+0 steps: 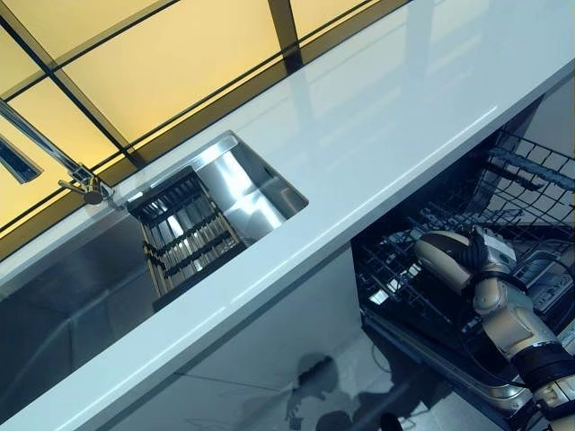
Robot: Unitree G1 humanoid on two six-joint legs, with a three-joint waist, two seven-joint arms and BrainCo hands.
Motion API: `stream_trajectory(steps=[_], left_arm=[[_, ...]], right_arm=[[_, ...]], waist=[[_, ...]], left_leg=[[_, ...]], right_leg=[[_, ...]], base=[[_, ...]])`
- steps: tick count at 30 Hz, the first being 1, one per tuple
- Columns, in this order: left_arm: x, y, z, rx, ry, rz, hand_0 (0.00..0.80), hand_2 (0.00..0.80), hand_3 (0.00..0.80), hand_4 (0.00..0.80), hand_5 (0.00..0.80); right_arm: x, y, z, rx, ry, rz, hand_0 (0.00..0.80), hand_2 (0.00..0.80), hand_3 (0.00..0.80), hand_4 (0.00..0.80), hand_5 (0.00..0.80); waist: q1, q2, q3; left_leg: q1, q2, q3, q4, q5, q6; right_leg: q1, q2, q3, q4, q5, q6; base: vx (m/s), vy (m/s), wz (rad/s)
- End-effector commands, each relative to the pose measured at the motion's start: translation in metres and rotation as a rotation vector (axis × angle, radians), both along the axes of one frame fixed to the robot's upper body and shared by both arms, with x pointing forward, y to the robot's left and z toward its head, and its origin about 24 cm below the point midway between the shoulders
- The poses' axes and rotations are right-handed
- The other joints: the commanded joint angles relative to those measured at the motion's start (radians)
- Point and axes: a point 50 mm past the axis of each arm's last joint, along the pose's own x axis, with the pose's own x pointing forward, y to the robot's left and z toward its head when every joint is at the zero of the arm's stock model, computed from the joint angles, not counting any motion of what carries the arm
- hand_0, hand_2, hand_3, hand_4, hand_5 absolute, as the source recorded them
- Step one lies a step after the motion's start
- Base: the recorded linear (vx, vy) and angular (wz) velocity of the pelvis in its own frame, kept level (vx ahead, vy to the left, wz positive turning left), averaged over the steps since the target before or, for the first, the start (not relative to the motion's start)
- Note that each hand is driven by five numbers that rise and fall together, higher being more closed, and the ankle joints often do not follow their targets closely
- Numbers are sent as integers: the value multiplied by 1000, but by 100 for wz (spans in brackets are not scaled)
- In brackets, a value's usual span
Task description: Take plates into dishwasher
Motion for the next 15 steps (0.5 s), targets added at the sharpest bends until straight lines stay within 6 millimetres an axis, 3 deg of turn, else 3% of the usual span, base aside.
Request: stream_trajectory(steps=[1,13,15], left_arm=[[4,-1,0,23,9,-45,0,0,0,0,0],[-3,6,-2,47,27,-43,0,0,0,0,0],[-7,9,-4,60,39,-40,0,0,0,0,0]], right_arm=[[4,5,12,15,-48,14,0,0,0,0,0],[-8,1,62,-20,-192,-22,0,0,0,0,0],[-14,-3,83,-17,-241,-34,0,0,0,0,0]], waist=[[45,-71,-62],[32,-107,-77],[30,-124,-89]], left_leg=[[58,-32,1,9,-97,-21],[79,-26,2,7,-106,-18],[87,-23,4,6,-109,-17]], right_leg=[[-54,-33,-15,42,-30,75],[-37,-18,8,41,-31,76],[-30,-14,14,39,-31,76]], base=[[0,0,0],[0,0,0],[0,0,0]])
